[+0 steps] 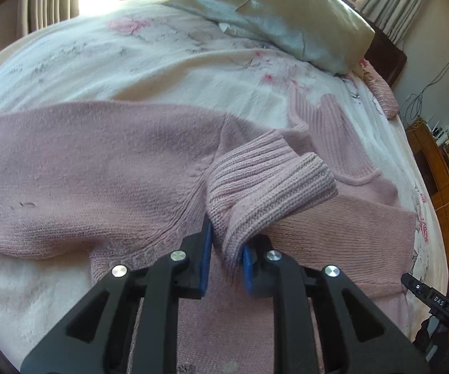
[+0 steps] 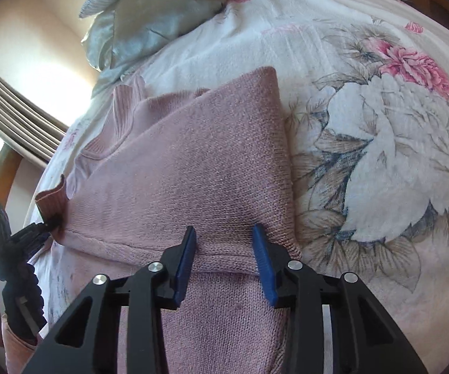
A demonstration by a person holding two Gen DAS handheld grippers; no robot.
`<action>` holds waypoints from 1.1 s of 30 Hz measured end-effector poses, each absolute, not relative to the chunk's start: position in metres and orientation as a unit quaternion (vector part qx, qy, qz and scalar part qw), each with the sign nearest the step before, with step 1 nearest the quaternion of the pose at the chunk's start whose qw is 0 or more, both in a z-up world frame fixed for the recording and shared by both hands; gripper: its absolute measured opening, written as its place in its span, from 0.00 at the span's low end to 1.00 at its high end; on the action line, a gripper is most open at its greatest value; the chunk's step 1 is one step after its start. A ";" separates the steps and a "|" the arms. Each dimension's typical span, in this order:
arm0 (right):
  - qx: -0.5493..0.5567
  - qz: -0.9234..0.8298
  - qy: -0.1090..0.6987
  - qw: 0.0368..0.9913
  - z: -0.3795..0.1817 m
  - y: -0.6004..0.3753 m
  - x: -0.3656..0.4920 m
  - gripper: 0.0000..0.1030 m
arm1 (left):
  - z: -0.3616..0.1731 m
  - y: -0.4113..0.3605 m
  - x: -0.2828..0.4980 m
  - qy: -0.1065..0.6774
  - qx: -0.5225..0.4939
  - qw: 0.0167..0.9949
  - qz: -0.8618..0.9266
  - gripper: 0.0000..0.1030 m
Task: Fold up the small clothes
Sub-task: 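Lower the sleeve onto the sweater and open the right tool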
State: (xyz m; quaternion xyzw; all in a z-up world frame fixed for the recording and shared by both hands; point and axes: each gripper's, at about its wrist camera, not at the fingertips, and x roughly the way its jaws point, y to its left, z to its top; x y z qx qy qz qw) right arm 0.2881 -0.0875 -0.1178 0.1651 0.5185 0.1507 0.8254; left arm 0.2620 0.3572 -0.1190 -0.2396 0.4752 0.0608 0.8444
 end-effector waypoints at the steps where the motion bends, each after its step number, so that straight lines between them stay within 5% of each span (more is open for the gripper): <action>1: 0.170 0.155 0.516 0.825 -0.118 -0.090 0.287 0.37 | -0.121 0.369 0.257 0.467 -0.251 0.844 0.074 0.22; 10: 0.165 0.154 0.519 0.824 -0.117 -0.089 0.289 0.35 | -0.086 0.418 0.225 0.409 -0.256 0.866 0.131 0.27; 13: 0.162 0.141 0.515 0.830 -0.111 -0.085 0.288 0.36 | -0.078 0.397 0.233 0.423 -0.230 0.871 0.099 0.39; 16: 0.142 0.139 0.501 0.843 -0.094 -0.075 0.280 0.46 | -0.083 0.375 0.244 0.442 -0.213 0.869 0.064 0.40; 25: 0.125 0.142 0.527 0.829 -0.116 -0.063 0.288 0.45 | -0.126 0.358 0.268 0.484 -0.180 0.855 0.055 0.41; 33: 0.113 0.136 0.522 0.834 -0.096 -0.052 0.281 0.51 | -0.107 0.368 0.257 0.484 -0.195 0.852 0.050 0.47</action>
